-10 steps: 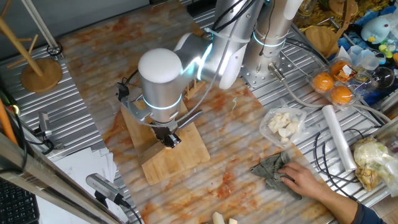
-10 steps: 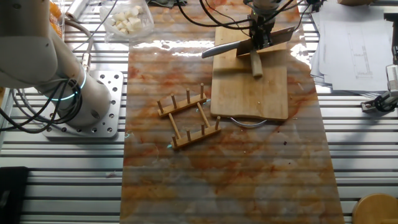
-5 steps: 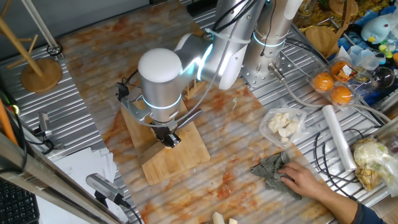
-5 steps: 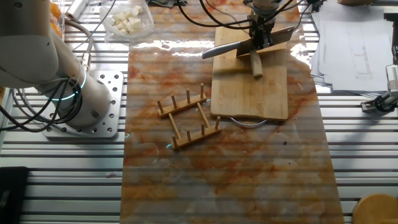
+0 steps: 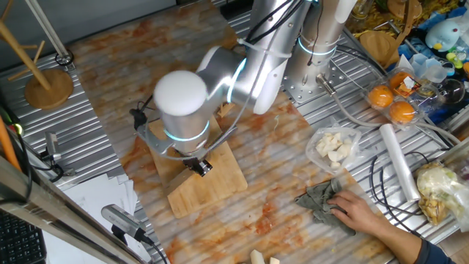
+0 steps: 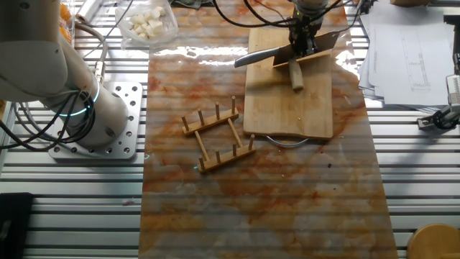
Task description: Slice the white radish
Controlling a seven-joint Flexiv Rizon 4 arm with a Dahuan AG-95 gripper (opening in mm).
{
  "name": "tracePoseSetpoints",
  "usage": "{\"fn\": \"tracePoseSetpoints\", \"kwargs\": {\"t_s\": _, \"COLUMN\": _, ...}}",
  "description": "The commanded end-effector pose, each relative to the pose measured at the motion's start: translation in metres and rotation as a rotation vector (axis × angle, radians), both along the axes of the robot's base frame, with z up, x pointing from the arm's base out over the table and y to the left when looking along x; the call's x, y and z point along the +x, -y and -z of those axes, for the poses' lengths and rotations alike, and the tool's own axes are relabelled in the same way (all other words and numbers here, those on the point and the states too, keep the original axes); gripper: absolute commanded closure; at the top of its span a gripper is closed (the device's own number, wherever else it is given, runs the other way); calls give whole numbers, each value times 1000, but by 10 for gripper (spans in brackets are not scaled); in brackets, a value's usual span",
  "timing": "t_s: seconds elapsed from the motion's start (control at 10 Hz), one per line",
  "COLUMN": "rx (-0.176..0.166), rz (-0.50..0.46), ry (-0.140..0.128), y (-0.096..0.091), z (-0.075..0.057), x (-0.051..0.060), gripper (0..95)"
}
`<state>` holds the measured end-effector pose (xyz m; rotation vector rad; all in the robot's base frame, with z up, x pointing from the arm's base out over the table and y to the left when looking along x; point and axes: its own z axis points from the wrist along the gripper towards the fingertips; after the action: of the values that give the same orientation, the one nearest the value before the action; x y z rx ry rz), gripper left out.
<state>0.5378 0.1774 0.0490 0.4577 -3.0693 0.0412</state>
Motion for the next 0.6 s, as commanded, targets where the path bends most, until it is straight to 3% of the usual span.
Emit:
{"fn": "tracePoseSetpoints", "kwargs": {"t_s": 0.1, "rx": -2, "rz": -11, "ry": 5, "y": 6, "z": -2, "x": -5, "gripper": 950}}
{"fn": "tracePoseSetpoints", "kwargs": {"t_s": 0.4, "rx": -1, "rz": -30, "ry": 5, "y": 17, "z": -5, "x": -16, "gripper": 950}}
{"fn": "tracePoseSetpoints", "kwargs": {"t_s": 0.6, "rx": 0, "rz": -29, "ry": 8, "y": 17, "z": -5, "x": -17, "gripper": 950}}
